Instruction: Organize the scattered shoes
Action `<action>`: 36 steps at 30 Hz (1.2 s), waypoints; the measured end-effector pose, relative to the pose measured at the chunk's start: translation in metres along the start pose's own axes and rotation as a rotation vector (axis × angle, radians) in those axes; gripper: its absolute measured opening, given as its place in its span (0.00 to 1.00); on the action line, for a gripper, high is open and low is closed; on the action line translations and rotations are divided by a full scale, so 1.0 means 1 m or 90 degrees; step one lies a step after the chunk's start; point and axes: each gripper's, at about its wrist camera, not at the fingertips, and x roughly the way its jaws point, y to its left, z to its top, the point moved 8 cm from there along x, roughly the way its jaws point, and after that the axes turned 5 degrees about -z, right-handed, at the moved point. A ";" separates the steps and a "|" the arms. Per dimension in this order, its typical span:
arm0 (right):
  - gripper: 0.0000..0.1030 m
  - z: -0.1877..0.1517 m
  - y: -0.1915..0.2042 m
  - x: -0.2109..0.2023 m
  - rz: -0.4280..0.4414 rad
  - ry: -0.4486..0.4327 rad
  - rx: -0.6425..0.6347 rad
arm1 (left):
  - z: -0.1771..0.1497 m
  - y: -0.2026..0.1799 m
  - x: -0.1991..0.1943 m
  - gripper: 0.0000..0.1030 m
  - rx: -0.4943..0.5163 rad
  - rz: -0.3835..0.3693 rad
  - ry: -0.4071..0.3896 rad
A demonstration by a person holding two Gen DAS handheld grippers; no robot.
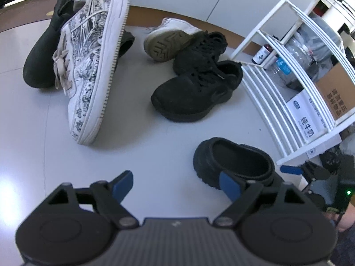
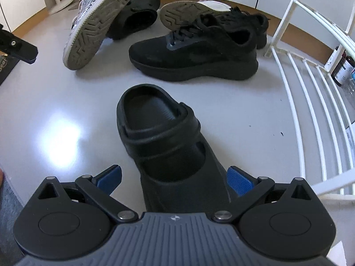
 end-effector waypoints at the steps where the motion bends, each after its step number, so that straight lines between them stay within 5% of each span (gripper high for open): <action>1: 1.00 0.000 -0.001 0.001 -0.001 0.000 -0.003 | -0.001 -0.001 0.000 0.84 0.000 0.000 0.000; 10: 1.00 -0.003 -0.017 0.025 0.035 0.012 0.031 | -0.005 -0.004 0.008 0.84 0.003 0.000 0.011; 20: 0.99 -0.014 -0.030 0.027 0.014 0.017 0.097 | -0.009 -0.007 0.012 0.84 0.002 0.002 0.020; 36: 0.98 -0.056 -0.072 0.013 -0.100 0.062 0.271 | -0.010 -0.003 0.012 0.85 -0.004 0.013 0.025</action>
